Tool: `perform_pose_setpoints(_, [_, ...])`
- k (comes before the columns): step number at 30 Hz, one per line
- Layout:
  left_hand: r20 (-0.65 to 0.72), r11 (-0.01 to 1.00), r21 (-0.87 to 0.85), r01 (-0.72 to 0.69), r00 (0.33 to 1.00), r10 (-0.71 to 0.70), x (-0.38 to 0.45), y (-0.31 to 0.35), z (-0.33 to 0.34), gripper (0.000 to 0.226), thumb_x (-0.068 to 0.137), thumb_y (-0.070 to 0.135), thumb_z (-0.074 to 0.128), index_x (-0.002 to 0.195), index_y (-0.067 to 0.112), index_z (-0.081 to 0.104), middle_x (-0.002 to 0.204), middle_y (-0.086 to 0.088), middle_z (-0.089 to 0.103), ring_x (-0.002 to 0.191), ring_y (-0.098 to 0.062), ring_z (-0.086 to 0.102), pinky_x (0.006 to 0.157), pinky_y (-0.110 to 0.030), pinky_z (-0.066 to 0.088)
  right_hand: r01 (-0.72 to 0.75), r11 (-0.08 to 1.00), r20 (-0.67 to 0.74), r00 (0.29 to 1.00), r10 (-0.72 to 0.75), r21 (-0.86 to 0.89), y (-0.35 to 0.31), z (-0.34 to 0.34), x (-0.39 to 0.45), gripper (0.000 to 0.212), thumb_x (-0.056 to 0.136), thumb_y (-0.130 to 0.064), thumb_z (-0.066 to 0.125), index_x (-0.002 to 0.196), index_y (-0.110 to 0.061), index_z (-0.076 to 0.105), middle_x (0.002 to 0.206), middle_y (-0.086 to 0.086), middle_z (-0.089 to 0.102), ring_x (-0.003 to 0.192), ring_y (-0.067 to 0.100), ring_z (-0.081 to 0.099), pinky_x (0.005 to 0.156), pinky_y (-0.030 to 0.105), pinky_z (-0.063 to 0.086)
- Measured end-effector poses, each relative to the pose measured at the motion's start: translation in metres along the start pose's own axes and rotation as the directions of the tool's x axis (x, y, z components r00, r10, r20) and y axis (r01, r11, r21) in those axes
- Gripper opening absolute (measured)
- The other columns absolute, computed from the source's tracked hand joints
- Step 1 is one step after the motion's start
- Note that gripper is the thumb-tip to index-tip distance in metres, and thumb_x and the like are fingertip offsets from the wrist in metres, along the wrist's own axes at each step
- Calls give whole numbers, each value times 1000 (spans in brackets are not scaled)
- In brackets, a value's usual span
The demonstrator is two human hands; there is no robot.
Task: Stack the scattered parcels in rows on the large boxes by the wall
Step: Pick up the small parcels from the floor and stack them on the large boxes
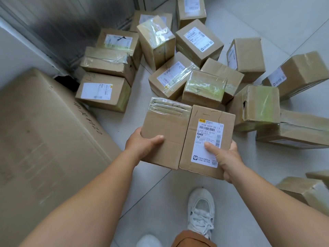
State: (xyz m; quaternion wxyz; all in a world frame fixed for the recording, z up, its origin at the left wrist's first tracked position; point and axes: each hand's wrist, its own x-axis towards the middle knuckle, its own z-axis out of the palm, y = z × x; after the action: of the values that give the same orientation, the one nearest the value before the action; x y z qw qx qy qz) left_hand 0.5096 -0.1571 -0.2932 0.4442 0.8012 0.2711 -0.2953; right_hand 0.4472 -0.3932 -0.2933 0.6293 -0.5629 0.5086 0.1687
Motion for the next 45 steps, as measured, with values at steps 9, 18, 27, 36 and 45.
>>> perform_pose_setpoints(9, [-99, 995, -94, -30, 995, 20, -93, 59, -102, 64, 69, 45, 80, 125, 27, 54, 110, 7, 63, 101, -17, 60, 94, -34, 48, 137, 988, 84, 988, -131, -75, -87, 23, -121, 80, 73, -18, 82, 138, -30, 37, 109, 1, 68, 84, 24, 71, 70, 42, 58])
perform_pose_setpoints(18, [-259, 967, -251, -42, 965, -26, -161, 82, -214, 56, 67, 49, 81, 112, 27, 55, 109, 8, 65, 100, -16, 62, 94, -34, 49, 316, 932, 252, 930, -267, -178, -168, 88, -217, 84, 71, -24, 84, 139, -31, 34, 108, -2, 67, 86, 22, 70, 76, 41, 58])
perform_pose_setpoints(27, [-442, 876, -481, -22, 869, -221, -255, 55, -297, 107, 48, 59, 82, 138, 18, 43, 123, 0, 62, 108, -22, 60, 99, -40, 48, 467, 822, 519, 815, -258, -325, -190, 156, -306, 73, 71, -33, 83, 131, -24, 44, 111, -2, 67, 90, 18, 68, 75, 36, 56])
perform_pose_setpoints(36, [-536, 771, -637, -2, 720, -441, -367, -15, -348, 107, 69, 54, 78, 151, 15, 21, 148, -5, 41, 133, -26, 41, 108, -40, 36, 585, 714, 737, 661, -143, -386, -154, 210, -413, 50, 81, -25, 75, 126, -24, 52, 104, -3, 68, 90, 16, 66, 75, 33, 53])
perform_pose_setpoints(45, [-547, 675, -737, -43, 624, -558, -466, -111, -391, 106, 71, 55, 76, 152, 16, 19, 152, -5, 34, 137, -29, 35, 110, -45, 34, 667, 609, 822, 569, -43, -430, -69, 250, -514, 35, 85, -27, 72, 115, -24, 54, 99, -2, 67, 87, 16, 64, 68, 32, 50])
